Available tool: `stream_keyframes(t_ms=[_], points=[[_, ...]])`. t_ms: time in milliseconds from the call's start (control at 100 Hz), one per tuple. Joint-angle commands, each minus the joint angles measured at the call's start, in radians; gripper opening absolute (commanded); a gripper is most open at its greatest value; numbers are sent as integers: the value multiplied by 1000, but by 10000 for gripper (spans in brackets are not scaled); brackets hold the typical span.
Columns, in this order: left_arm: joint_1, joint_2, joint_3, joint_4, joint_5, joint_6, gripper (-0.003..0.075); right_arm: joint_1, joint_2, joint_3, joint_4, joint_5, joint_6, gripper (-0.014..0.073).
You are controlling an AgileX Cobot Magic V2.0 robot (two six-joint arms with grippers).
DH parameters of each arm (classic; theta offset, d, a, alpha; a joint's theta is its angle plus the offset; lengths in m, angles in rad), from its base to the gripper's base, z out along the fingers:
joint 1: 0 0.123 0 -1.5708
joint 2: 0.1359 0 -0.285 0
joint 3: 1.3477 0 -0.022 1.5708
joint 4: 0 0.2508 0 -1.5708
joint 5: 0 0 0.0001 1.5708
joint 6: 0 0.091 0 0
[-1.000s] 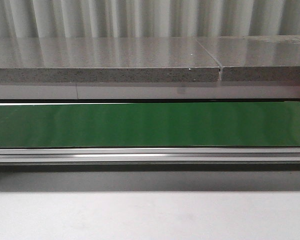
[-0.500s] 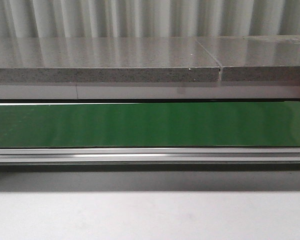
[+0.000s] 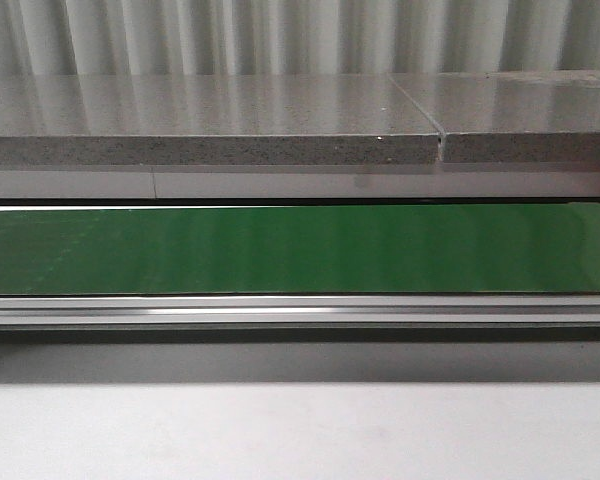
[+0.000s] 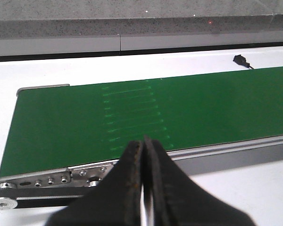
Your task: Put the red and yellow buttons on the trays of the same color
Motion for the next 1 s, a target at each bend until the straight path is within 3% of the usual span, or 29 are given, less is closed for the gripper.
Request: stream_keyframes(t_ms=[0, 450, 680, 850, 990], points=[[-7, 5, -27, -13, -67, -6, -20, -1, -17, 2, -12, -83, 0, -67], [-7, 5, -27, -13, -67, -6, -20, -1, -17, 2, -12, -83, 0, -67], [-7, 3, -27, -8, -165, -6, -20, -1, -17, 2, -12, -83, 0, -67], [-7, -6, -20, 134, -211, -76, -20, -1, -17, 2, -12, -83, 0, -67], [-7, -34, 38, 213, -334, -132, -20, -1, -17, 2, -12, -83, 0, -67]])
